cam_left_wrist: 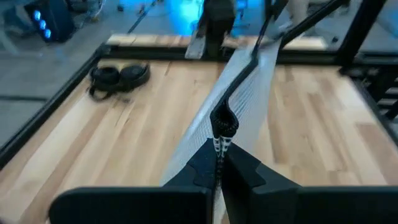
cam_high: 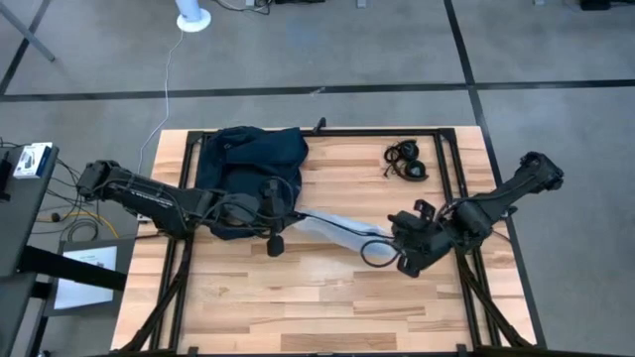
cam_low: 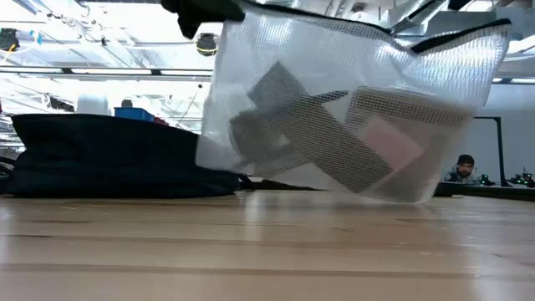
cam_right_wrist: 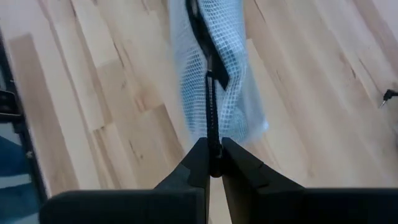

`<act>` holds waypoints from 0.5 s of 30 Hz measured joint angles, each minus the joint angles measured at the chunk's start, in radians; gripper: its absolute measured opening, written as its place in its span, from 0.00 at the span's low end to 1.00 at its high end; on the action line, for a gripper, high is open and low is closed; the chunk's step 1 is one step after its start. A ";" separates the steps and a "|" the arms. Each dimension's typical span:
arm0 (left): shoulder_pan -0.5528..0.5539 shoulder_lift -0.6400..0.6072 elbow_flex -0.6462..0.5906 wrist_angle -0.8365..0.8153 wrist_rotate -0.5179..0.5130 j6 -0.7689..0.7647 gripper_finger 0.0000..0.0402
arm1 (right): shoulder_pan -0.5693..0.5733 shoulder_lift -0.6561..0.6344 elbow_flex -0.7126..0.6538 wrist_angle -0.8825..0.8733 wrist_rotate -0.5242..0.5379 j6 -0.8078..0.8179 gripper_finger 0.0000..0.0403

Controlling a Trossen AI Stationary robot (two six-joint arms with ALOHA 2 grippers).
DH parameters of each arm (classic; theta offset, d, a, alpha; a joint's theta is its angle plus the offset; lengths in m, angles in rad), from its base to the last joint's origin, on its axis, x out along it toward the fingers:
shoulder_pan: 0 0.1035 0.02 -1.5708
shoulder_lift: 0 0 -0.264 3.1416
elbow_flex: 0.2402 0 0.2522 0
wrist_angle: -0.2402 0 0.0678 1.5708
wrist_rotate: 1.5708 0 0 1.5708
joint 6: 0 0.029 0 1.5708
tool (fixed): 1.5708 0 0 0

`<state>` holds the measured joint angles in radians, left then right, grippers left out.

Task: Unpack backpack
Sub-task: Open the white zip lock bag

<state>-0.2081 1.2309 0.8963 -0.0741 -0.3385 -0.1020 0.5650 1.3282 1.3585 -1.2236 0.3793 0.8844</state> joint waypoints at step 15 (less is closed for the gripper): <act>0.041 0.000 0.000 -0.088 -0.001 -0.026 0.00 | 0.114 -0.119 0.000 -0.070 0.038 0.150 0.03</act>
<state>-0.1675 1.2312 0.8963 -0.1618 -0.3392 -0.1284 0.6789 1.2094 1.3582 -1.2940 0.4171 1.0346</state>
